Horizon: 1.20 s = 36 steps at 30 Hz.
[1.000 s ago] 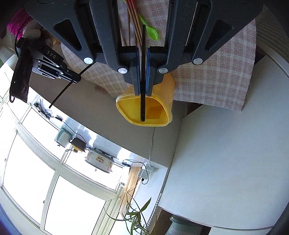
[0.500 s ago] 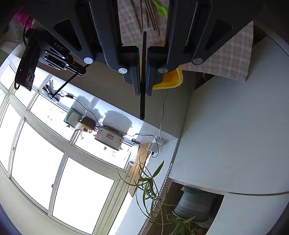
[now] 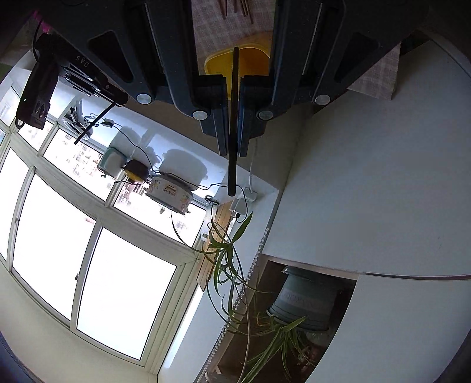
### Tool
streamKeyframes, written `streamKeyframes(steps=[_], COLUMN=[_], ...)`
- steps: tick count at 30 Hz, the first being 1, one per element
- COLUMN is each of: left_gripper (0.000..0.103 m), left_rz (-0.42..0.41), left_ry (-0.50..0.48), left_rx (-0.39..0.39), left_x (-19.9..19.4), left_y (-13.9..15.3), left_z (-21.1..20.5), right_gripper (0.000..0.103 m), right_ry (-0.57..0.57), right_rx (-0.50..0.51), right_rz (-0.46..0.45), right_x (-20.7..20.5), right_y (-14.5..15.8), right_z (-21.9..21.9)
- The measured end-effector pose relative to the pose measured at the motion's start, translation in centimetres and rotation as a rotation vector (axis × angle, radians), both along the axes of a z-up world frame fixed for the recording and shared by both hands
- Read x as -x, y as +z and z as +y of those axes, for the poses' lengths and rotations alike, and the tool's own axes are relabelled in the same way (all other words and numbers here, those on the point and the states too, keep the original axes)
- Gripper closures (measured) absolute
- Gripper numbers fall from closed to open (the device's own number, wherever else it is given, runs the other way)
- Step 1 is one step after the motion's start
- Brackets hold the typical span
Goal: Organize utensils
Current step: 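Lift the black chopstick with the left tool while the right tool carries its own over the yellow container, then open the left tool over the yellow container while the right tool releases its chopstick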
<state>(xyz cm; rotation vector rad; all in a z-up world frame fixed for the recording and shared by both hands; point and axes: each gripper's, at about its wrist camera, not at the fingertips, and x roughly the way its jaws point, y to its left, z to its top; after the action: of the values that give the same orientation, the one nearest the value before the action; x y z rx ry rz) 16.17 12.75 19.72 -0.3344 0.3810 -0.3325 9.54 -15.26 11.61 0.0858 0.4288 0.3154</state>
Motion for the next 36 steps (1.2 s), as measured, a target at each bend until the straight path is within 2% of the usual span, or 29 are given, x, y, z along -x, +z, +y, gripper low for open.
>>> streamKeyframes(steps=[6, 14, 19, 25, 30, 36], left_gripper=[0.100, 0.100, 0.100, 0.100, 0.100, 0.100], left_rz=[0.020, 0.047, 0.043, 0.011, 0.042, 0.083], left_ry=[0.024, 0.034, 0.015, 0.034, 0.031, 0.033], left_rx=[-0.016, 0.008, 0.040, 0.010, 0.005, -0.049], left_x=[-2.4, -4.9, -5.3, -5.3, -6.0, -6.6], left_y=[-0.9, -2.4, -1.7, -0.7, -2.1, -4.6], left_z=[0.2, -0.2, -0.2, -0.7, -1.2, -2.4], right_gripper=[0.099, 0.099, 0.099, 0.099, 0.099, 0.099], right_ry=[0.004, 0.011, 0.005, 0.005, 0.022, 0.025], right_rx=[-0.023, -0.053, -0.071, -0.081, -0.084, -0.035], right_rz=[-0.001, 0.019, 0.039, 0.062, 0.112, 0.167], right_x=[-1.4, -3.5, -4.6, -5.9, -6.6, -7.0], right_y=[0.6, 0.2, -0.5, -1.2, -2.7, -4.5], right_z=[0.2, 1.0, 0.7, 0.7, 1.1, 2.1])
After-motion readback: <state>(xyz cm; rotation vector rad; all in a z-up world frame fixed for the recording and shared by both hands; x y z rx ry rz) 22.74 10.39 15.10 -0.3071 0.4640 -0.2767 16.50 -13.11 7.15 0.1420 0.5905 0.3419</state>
